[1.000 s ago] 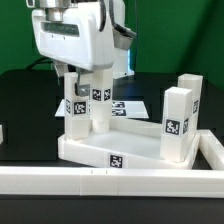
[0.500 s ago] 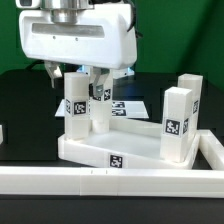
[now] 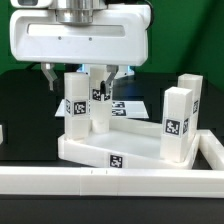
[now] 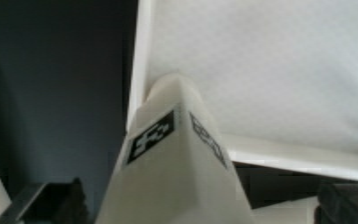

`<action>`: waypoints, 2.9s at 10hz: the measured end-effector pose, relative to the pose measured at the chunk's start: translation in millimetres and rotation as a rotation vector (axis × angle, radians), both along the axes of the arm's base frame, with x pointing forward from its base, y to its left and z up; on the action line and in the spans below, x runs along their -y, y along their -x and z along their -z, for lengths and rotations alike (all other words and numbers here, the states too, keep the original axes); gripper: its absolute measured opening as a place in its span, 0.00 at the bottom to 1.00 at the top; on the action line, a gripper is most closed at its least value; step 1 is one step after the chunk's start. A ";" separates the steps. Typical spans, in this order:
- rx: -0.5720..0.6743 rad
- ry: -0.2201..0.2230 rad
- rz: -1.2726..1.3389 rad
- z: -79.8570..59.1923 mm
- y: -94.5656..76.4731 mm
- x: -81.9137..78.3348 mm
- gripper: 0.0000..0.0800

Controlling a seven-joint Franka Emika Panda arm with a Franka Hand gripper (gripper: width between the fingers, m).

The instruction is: Assemble desk

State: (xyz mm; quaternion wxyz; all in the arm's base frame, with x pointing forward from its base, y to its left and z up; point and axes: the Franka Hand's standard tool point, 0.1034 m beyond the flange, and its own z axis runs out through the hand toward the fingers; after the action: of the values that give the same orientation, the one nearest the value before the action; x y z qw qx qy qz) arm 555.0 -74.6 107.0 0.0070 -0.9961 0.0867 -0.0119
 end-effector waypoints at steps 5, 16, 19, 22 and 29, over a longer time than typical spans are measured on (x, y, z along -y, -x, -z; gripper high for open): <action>-0.006 0.025 -0.347 0.5 1.4 4.3 0.81; -0.001 -0.012 0.058 2.1 3.8 9.2 0.36; 0.003 -0.035 0.400 2.8 4.1 11.0 0.36; 0.004 -0.043 0.695 3.0 2.5 10.4 0.36; -0.006 -0.067 0.933 3.7 2.4 12.1 0.75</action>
Offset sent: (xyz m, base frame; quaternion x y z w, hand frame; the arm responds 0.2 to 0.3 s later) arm 0.0005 0.0019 0.0019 -0.0051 -0.0032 -0.2003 0.9797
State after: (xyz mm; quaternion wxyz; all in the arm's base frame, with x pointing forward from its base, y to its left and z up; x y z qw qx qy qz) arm 552.6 -86.7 103.3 0.0328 -0.8501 0.5256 -0.0081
